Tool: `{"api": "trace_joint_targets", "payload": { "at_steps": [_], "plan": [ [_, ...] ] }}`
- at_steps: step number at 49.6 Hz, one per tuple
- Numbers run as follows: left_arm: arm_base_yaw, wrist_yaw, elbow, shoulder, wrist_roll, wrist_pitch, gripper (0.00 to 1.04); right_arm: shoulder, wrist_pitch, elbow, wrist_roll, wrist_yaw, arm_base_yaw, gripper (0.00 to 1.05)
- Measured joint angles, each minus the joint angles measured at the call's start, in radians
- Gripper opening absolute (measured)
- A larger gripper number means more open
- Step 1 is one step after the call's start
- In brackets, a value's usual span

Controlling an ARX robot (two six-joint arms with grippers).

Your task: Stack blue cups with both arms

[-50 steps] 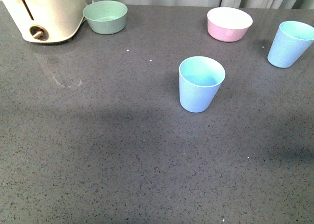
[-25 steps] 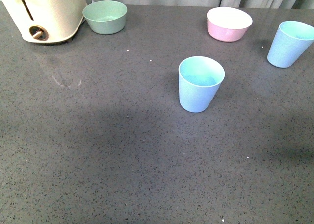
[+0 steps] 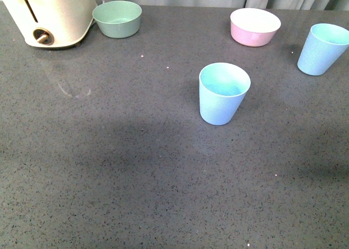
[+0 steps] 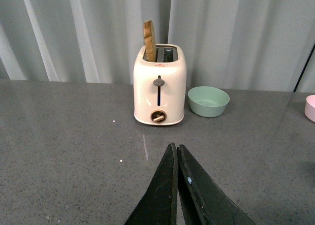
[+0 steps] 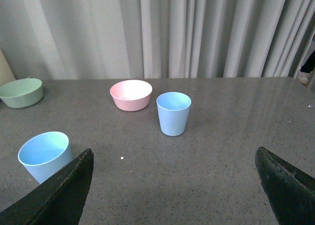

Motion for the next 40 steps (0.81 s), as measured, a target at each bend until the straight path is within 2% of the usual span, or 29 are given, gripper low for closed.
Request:
{"api": "trace_joint_targets", "payload": {
  "at_steps": [31,36,40],
  "plan": [
    [0.0,0.0,0.0,-0.187,0.0,-0.187,0.02,0.0,0.0,0.0,0.0,0.0,0.0,0.96],
    [0.0,0.0,0.0,-0.308,0.0,-0.34,0.02,0.0,0.0,0.0,0.0,0.0,0.0,0.96],
    [0.0,0.0,0.0,-0.351,0.0,-0.36,0.02,0.0,0.0,0.0,0.0,0.0,0.0,0.96]
  ]
}}
